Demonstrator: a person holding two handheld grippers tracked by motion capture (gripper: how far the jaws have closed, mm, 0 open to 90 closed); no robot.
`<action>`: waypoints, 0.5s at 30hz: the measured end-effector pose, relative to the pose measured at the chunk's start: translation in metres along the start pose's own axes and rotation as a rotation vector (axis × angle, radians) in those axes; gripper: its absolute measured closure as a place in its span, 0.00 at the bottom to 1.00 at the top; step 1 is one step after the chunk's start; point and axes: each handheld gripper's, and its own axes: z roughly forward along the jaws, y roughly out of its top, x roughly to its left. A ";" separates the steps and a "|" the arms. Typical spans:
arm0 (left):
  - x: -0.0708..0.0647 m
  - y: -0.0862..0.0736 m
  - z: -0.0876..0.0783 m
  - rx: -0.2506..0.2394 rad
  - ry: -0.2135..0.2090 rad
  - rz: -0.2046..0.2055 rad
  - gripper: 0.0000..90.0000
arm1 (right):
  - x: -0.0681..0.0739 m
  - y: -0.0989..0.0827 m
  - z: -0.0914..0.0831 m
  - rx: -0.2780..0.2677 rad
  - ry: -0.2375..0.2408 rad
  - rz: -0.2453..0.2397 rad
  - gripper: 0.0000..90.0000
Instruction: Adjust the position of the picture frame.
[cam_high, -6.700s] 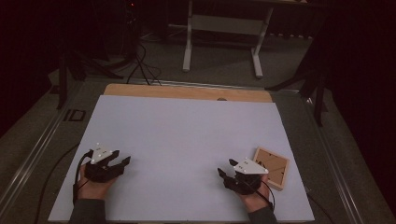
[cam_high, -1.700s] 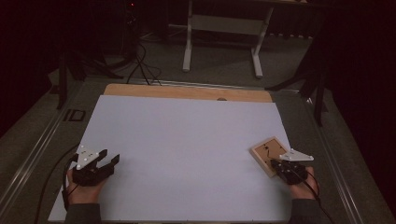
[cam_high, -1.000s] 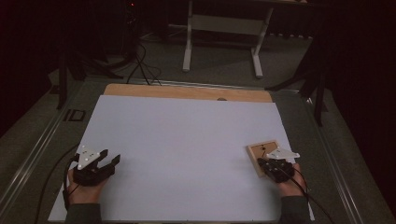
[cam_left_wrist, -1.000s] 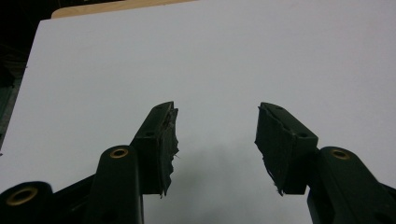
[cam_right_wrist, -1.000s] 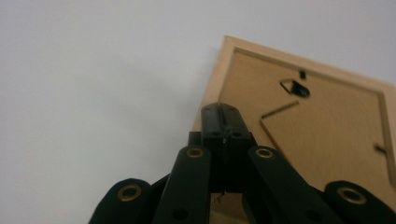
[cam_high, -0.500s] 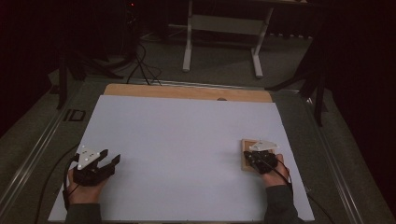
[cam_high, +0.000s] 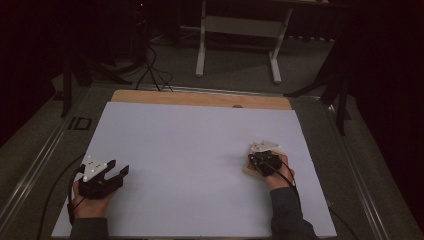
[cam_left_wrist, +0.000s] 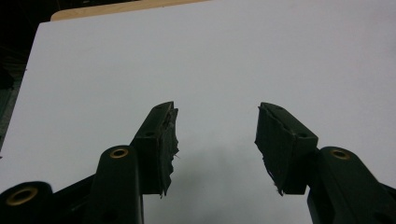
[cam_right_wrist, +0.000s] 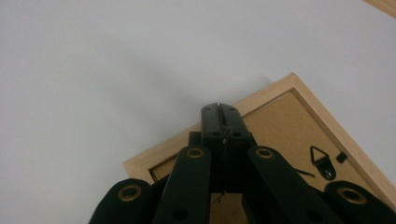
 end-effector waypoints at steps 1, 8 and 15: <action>0.000 0.000 0.000 0.000 0.000 0.000 0.53 | 0.002 0.003 0.002 0.003 0.001 -0.005 1.00; 0.000 0.000 0.000 -0.003 -0.002 -0.001 0.53 | 0.007 0.018 0.014 0.004 0.007 -0.015 1.00; 0.001 0.000 -0.001 -0.005 -0.002 -0.002 0.53 | 0.000 0.033 0.031 0.002 -0.016 0.009 1.00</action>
